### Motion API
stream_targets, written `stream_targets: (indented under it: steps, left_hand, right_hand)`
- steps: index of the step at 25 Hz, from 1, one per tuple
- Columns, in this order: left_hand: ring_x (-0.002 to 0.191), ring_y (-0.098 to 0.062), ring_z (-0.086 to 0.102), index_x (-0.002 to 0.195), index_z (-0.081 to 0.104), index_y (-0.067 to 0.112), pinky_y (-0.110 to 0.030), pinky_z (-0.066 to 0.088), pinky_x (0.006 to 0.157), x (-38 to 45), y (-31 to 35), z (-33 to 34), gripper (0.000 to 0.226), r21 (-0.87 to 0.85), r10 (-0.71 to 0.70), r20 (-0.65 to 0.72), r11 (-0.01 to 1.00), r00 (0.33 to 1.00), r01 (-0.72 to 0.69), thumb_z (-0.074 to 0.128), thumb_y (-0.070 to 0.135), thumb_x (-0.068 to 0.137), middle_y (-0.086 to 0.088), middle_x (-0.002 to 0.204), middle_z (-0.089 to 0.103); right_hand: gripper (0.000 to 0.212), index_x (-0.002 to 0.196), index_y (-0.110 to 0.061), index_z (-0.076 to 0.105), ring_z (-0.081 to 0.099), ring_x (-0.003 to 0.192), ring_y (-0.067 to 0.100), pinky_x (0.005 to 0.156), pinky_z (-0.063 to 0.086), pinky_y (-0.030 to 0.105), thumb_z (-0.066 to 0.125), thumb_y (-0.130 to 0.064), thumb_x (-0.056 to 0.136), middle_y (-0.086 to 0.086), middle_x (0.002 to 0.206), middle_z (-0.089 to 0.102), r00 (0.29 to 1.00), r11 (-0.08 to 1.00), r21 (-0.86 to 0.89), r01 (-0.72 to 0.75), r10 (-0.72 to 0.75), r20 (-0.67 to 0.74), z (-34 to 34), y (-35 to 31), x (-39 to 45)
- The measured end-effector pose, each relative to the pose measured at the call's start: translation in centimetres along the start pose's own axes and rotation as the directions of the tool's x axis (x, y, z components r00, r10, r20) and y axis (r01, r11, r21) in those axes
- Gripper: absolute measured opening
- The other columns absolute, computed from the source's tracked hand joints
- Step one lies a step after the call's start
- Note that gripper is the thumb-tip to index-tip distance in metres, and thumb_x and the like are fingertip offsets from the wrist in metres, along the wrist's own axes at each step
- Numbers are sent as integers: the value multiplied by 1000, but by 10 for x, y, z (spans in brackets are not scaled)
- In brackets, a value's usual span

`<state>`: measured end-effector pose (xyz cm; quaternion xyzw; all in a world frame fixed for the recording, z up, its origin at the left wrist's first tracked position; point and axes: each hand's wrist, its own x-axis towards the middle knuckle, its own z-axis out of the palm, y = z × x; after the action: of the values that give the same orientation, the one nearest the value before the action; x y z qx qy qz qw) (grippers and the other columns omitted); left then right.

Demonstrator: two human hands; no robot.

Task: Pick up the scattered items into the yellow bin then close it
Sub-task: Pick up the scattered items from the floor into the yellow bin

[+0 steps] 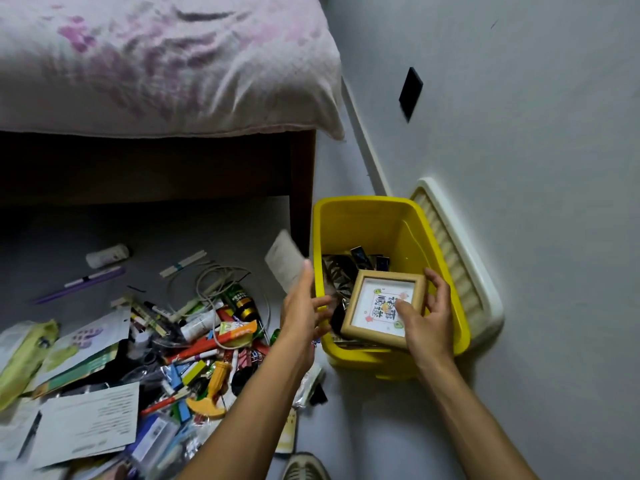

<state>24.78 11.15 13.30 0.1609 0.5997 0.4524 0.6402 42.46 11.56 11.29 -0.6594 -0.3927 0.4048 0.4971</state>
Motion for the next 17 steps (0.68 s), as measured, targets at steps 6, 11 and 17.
stream_targets:
  steps: [6,11,17]
  left_hand:
    - [97,-16,62,103,64,25,-34,53,80,-1,-26,-18,13,283,174,-113,949,978,-137,61,19,93,0,108,66]
    - [85,-11,61,100,63,27,-21,51,62,6,-32,-62,16,300,274,-251,934,928,-194,58,13,94,4,101,63]
    - [71,4,63,93,65,27,-8,43,50,37,-36,-149,19,327,310,-393,927,866,-183,58,10,93,8,92,66]
  right_hand:
    - [81,152,-37,12,50,127,33,103,45,45,64,-29,91,8,151,41,969,969,-102,-224,212,-124,1,-5,15]
    - [51,137,-17,47,46,125,18,98,36,26,62,-9,89,5,140,49,954,871,-390,299,-285,95,54,-15,-35]
    - [41,129,-23,52,56,107,13,83,46,25,57,-14,90,-2,125,59,847,793,-432,429,-188,497,171,29,-54]
